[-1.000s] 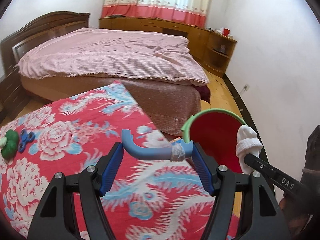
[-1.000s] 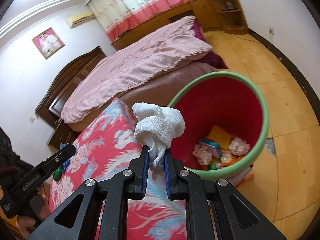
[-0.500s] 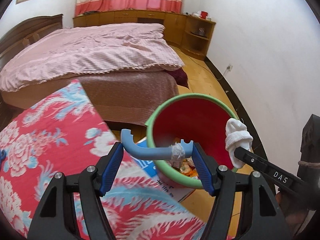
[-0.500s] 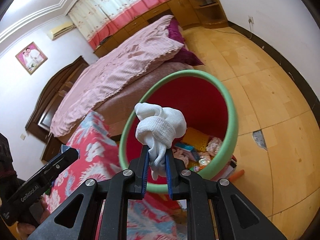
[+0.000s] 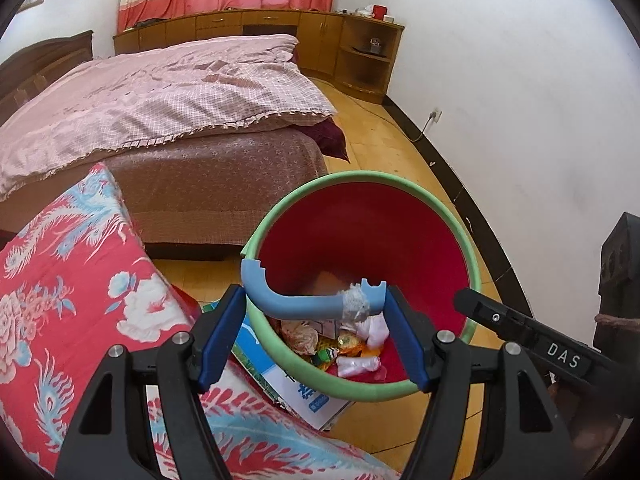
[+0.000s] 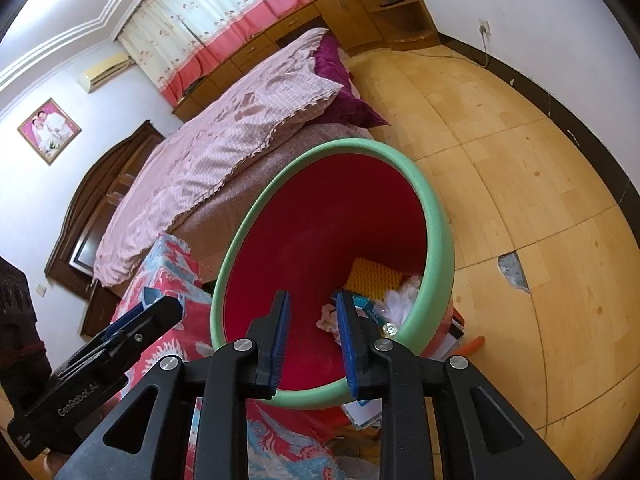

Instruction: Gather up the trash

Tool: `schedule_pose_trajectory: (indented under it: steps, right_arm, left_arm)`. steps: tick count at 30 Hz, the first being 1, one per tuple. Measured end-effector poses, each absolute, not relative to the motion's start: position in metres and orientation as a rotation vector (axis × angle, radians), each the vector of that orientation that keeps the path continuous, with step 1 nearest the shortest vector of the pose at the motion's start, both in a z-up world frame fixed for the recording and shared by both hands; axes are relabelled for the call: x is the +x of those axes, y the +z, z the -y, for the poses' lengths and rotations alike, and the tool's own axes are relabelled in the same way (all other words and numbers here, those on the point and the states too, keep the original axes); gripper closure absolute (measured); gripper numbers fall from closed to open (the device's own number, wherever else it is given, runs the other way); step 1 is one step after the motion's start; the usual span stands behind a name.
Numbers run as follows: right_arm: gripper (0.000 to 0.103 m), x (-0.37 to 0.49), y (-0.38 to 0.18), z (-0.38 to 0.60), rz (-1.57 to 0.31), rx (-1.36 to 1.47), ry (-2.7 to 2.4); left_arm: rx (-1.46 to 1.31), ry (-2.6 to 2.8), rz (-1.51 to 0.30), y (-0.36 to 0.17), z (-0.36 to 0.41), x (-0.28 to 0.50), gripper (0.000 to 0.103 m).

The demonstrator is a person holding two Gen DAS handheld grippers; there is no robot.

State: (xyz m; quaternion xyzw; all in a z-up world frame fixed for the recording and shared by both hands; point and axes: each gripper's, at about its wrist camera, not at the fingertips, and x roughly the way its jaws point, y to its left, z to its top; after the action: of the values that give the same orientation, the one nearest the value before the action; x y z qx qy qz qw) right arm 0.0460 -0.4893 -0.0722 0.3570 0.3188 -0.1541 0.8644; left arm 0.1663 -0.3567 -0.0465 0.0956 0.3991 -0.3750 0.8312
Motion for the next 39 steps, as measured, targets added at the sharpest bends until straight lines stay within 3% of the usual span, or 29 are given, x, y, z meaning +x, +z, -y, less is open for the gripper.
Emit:
schedule_pose_trajectory:
  steps: [13,18,24,35,39]
  right_arm:
    - [0.077,0.041,-0.066,0.485,-0.654,0.711,-0.335]
    - [0.058,0.038,-0.060,0.477,-0.650,0.700,-0.323]
    - [0.045,0.034,-0.049,0.460,-0.650,0.662,-0.306]
    - [0.036,0.027,-0.028,0.406,-0.646,0.567,-0.250]
    - [0.028,0.024,-0.019,0.382,-0.637,0.528,-0.231]
  left_arm:
    - [0.172,-0.790,-0.850,-0.039,0.350,0.165,0.030]
    - [0.152,-0.767,-0.855,-0.034,0.335,0.160,0.030]
    - [0.119,-0.722,-0.857,-0.026,0.309,0.151,0.030]
    - [0.058,-0.579,-0.850,-0.011,0.239,0.134,0.030]
    - [0.033,-0.515,-0.841,-0.006,0.211,0.127,0.030]
